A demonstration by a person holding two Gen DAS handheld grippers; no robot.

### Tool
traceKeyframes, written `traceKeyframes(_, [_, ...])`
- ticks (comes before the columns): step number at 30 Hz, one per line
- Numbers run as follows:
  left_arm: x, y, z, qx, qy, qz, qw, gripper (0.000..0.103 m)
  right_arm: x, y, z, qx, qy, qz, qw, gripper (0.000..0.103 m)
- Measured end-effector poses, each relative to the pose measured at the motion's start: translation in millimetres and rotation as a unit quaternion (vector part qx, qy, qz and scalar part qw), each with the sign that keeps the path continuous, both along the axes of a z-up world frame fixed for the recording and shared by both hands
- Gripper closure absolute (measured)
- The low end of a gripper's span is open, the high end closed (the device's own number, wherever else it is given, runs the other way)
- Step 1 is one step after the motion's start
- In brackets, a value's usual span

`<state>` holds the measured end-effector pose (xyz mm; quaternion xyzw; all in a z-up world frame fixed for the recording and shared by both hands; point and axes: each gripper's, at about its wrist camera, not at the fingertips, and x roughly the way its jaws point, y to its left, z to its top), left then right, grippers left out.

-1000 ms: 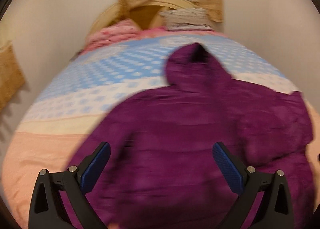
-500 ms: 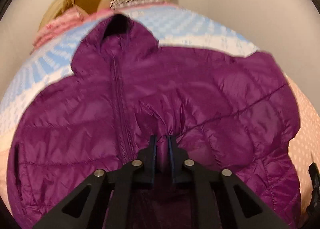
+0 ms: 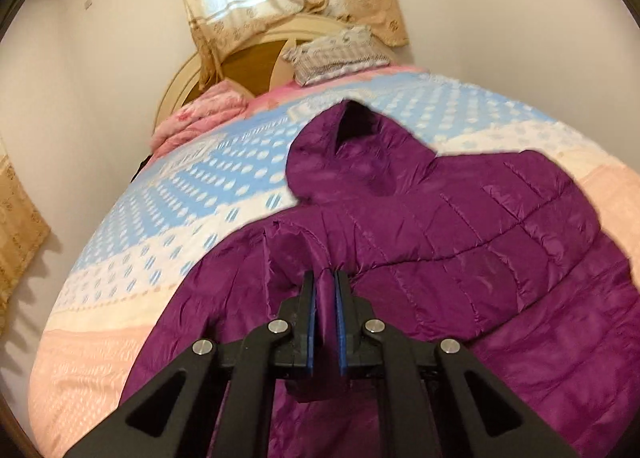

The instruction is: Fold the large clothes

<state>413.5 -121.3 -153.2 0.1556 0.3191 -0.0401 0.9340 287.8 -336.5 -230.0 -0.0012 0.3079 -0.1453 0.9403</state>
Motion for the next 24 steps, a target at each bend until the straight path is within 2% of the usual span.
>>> traceKeyframes(5, [4, -1, -32, 0.031, 0.012, 0.015, 0.9993, 0.094, 4, 0, -3, 0.000, 0.017, 0.006, 1.000, 0.007])
traceKeyframes(7, [8, 1, -39, 0.038, 0.021, 0.028, 0.9987, 0.092, 4, -4, 2, 0.023, 0.021, 0.015, 0.999, 0.008])
traceKeyframes(9, [12, 5, -42, 0.041, 0.026, 0.046, 0.9978, 0.079, 4, -8, 15, 0.052, 0.011, 0.023, 0.998, 0.022])
traceKeyframes(12, [11, 14, -32, 0.042, -0.011, 0.084, 0.9955, 0.026, 15, -10, 44, 0.061, -0.010, 0.035, 0.997, 0.025])
traceKeyframes(14, [12, 18, -24, 0.038, -0.040, 0.108, 0.9926, 0.017, 39, -19, 60, 0.078, -0.015, 0.044, 0.996, 0.033])
traceKeyframes(18, [33, 23, -31, 0.039, -0.017, 0.141, 0.9891, 0.016, 102, -27, 64, 0.086, 0.002, 0.042, 0.995, 0.058])
traceKeyframes(22, [51, 21, -59, 0.084, 0.000, 0.156, 0.9841, 0.016, 151, -17, 48, 0.090, 0.022, 0.053, 0.994, 0.061])
traceKeyframes(24, [56, 23, -68, 0.085, 0.012, 0.159, 0.9836, 0.016, 168, -2, 30, 0.076, 0.051, 0.070, 0.993, 0.061])
